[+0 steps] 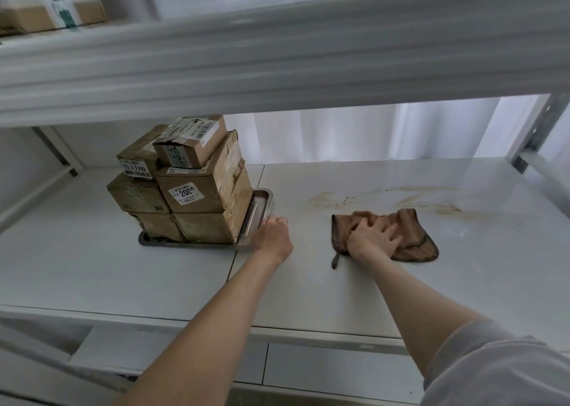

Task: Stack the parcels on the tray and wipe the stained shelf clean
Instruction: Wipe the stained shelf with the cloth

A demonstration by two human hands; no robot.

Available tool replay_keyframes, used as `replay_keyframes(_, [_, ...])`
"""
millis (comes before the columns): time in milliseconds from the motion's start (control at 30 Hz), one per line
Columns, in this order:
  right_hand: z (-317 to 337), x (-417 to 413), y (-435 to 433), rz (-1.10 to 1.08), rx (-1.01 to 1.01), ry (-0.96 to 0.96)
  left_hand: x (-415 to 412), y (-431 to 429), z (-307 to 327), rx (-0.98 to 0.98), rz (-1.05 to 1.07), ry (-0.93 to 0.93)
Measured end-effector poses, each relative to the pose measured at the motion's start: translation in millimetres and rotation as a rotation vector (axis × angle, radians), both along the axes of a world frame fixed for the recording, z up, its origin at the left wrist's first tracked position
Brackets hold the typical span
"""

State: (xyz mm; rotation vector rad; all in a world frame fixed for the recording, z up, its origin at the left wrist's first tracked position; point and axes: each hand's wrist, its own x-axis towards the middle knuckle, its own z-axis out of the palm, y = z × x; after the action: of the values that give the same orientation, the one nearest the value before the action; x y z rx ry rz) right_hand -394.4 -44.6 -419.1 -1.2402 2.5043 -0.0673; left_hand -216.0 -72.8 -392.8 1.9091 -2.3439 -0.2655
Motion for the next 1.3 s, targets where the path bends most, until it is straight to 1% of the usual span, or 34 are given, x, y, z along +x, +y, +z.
replay_keyframes(167, [4.6,52.3,-26.0,0.438,0.034,-0.104,10.4,-3.5,-4.9,-0.046,-0.037,0.152])
replay_keyframes(267, [6.1,86.7,-30.0,0.688,0.044,-0.157,12.2,-5.8,-4.3,-0.079,-0.012,0.195])
replay_keyframes(367, [7.6,92.6,-21.2,0.800,0.000,-0.203,6.3,-7.2,1.3,-0.093,0.002,0.201])
replay_keyframes(433, [4.2,77.5,-14.9,0.793,-0.056,-0.214,-0.8,-9.1,2.8,-0.085,0.008,0.222])
replay_keyframes(500, [-1.7,52.9,-6.6,0.707,-0.087,-0.186,-12.6,-10.0,0.7,-0.062,0.016,0.279])
replay_keyframes(600, [-5.7,8.6,7.6,0.494,-0.073,-0.152,-28.3,-6.1,0.1,-0.040,0.010,0.344])
replay_keyframes(733, [-4.3,-53.7,29.8,0.205,-0.040,-0.093,-35.4,2.8,-0.4,-0.025,0.023,0.371])
replay_keyframes(800, [-2.8,-63.2,31.8,0.102,-0.017,-0.090,-33.7,5.2,-1.7,-0.018,0.045,0.365])
replay_keyframes(867, [0.0,-56.5,28.0,0.064,0.004,-0.091,-29.7,7.3,-2.4,-0.013,0.055,0.359])
replay_keyframes(933, [2.4,-41.7,22.1,0.102,0.017,-0.101,-22.6,8.4,-3.3,-0.008,0.069,0.354])
replay_keyframes(1100, [1.1,3.0,6.8,0.297,0.006,-0.113,-0.9,8.4,-7.9,0.005,0.100,0.371])
replay_keyframes(1300, [3.1,68.2,-10.4,0.624,-0.018,-0.172,15.7,12.0,-15.6,-0.011,0.066,0.391])
